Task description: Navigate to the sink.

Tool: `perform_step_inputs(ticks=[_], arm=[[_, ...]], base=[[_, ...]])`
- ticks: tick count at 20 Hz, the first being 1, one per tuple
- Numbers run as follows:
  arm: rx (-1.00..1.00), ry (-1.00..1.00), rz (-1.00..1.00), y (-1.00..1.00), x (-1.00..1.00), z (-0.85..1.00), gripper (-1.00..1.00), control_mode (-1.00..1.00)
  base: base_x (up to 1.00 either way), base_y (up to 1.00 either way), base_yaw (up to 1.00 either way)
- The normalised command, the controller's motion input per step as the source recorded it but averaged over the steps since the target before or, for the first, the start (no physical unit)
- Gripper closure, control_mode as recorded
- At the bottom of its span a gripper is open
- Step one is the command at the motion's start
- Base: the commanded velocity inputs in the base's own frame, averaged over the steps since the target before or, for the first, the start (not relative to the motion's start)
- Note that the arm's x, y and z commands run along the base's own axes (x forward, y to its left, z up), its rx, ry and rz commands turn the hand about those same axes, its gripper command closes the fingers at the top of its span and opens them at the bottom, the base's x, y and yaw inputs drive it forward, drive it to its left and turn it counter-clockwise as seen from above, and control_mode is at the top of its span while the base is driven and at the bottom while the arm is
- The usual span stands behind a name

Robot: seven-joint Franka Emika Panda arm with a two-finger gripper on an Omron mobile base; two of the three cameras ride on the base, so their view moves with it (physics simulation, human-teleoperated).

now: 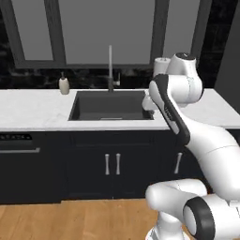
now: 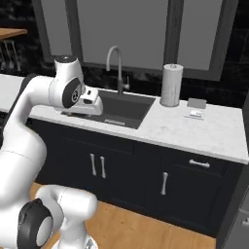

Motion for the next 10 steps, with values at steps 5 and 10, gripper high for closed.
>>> perform_step_inputs(ticks=[5, 10], arm=[[0.0, 0.0, 0.0, 0.0, 0.0, 0.0, -1.0, 1.0], [0.0, 0.0, 0.0, 0.0, 0.0, 0.0, -1.0, 1.0]], base=[[0.95, 0.35, -0.15], [0.68, 0.54, -0.09]])
